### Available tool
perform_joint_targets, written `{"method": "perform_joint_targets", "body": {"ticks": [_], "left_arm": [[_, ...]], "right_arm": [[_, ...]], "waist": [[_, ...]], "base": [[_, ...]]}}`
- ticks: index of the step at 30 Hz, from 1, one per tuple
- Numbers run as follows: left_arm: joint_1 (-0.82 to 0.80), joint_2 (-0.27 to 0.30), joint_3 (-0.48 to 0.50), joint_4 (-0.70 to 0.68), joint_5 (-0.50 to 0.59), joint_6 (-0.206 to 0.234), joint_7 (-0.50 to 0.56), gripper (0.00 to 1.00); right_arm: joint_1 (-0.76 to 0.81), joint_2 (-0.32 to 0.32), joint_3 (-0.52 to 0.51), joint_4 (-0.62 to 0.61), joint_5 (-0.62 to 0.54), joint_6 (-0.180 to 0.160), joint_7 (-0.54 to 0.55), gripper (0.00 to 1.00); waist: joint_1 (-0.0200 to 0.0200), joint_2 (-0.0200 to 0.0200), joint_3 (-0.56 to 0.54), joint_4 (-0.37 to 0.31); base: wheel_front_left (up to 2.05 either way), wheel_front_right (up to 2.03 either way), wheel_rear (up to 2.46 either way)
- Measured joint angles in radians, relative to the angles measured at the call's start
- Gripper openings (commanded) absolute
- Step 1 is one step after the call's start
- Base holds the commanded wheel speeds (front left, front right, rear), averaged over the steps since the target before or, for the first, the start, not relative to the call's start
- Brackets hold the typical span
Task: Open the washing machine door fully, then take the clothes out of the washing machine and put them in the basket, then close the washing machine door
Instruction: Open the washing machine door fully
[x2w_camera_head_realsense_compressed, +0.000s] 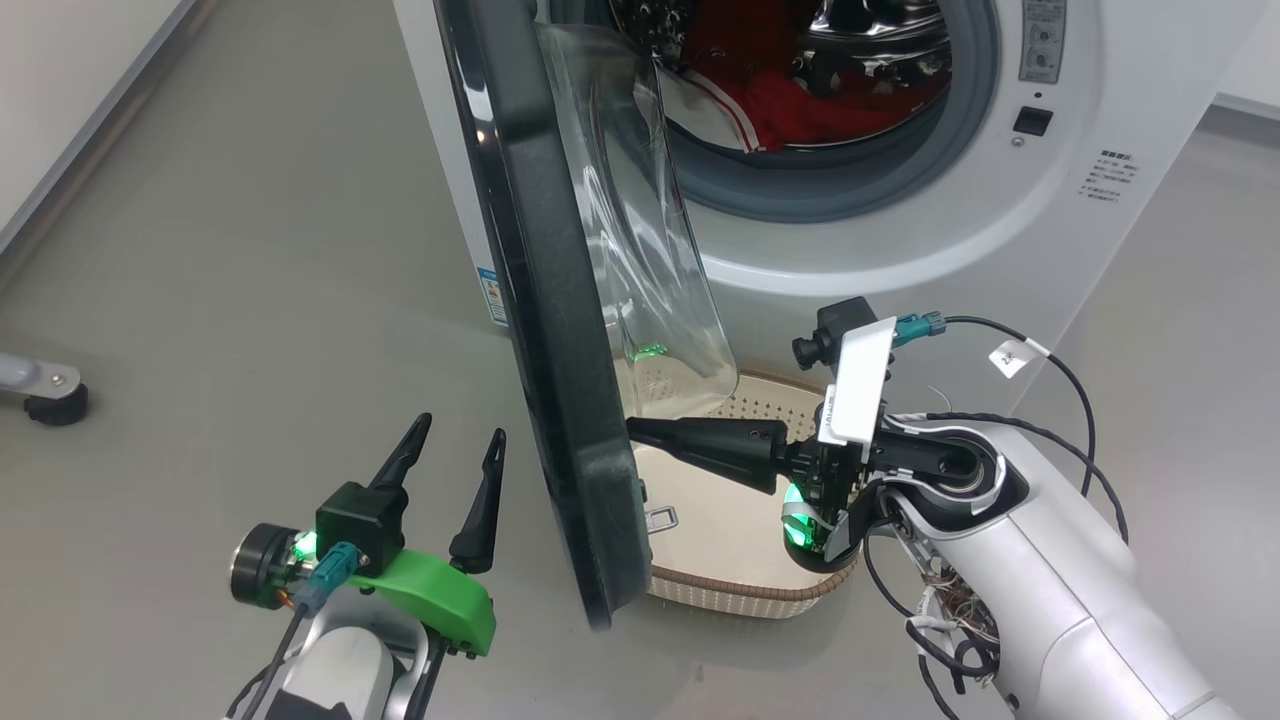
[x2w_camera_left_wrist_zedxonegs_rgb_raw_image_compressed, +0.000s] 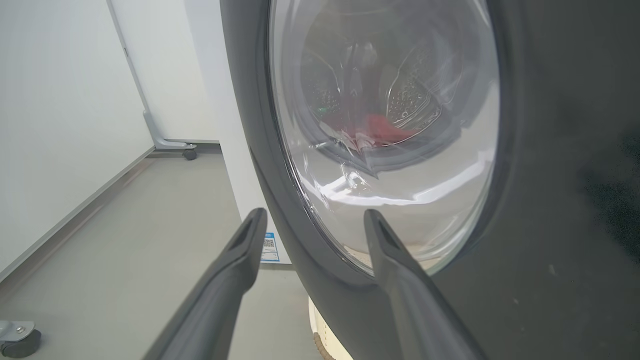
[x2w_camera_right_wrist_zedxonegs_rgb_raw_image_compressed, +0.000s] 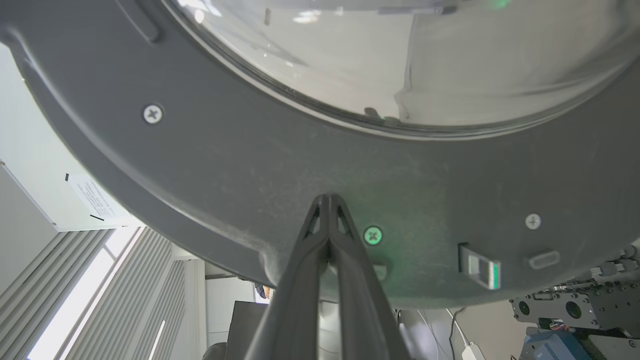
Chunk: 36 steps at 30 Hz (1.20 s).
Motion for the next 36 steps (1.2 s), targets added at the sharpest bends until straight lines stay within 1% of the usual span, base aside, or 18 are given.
{"method": "perform_joint_targets", "body": {"ticks": [3,9,11,14,19,20,21,22,30,34,36], "left_arm": [[0.007,0.001,0.008,0.0,0.0,0.001,0.0,1.0],[0.013,0.001,0.012,-0.001,0.0,0.002,0.0,1.0],[0.013,0.001,0.014,-0.001,0.0,0.01,0.0,1.0],[0.014,0.001,0.016,-0.001,0.0,0.011,0.0,1.0],[0.015,0.001,0.029,-0.001,0.0,0.024,0.0,1.0],[0.016,0.001,0.03,-0.003,0.0,0.028,0.0,1.0],[0.016,0.001,0.032,-0.004,0.0,0.028,0.0,1.0],[0.016,0.002,0.033,-0.005,0.0,0.028,0.0,1.0],[0.019,0.001,0.04,-0.003,0.0,0.031,0.0,1.0],[0.019,0.001,0.041,0.002,0.0,0.032,0.0,1.0],[0.019,0.001,0.041,0.003,0.0,0.033,0.0,1.0]], "right_arm": [[0.001,0.0,0.019,-0.006,0.009,0.0,-0.008,0.0],[0.01,0.0,0.026,-0.012,0.012,0.0,-0.035,0.0],[0.018,0.001,0.021,-0.011,0.011,0.0,-0.051,0.0],[0.024,0.004,-0.006,-0.012,0.008,0.0,-0.083,0.0],[0.065,0.004,-0.084,-0.026,-0.001,0.0,-0.16,0.0],[0.073,0.004,-0.101,-0.032,-0.008,0.0,-0.181,0.18],[0.079,0.002,-0.118,-0.035,-0.014,0.0,-0.199,0.78],[0.085,0.0,-0.13,-0.035,-0.022,0.0,-0.218,1.0],[0.168,-0.052,-0.202,-0.04,-0.103,0.0,-0.345,1.0],[0.203,-0.07,-0.23,-0.054,-0.172,0.0,-0.428,1.0],[0.218,-0.081,-0.231,-0.061,-0.229,0.0,-0.477,1.0]], "waist": [[0.0,0.0,-0.001,0.005],[0.0,0.0,0.0,0.007],[0.0001,0.0,0.0,0.005],[0.0,0.0,0.0,0.002],[0.0,0.0,-0.002,-0.01],[0.0,0.0,-0.003,-0.014],[0.0,0.0,-0.003,-0.018],[0.0,0.0,-0.003,-0.022],[0.0,0.0,-0.005,-0.049],[0.0,0.0,-0.008,-0.053],[0.0001,0.0,-0.01,-0.055]], "base": [[0.0,0.0,0.0],[0.0,0.0,0.0],[0.0,0.0,0.0],[0.0,0.0,0.0],[0.0,0.0,0.0],[0.0,0.0,0.0],[0.0,0.0,0.0],[0.0,0.0,0.0],[0.0,0.0,0.0],[0.0,0.0,0.0],[0.0,0.0,0.0]]}}
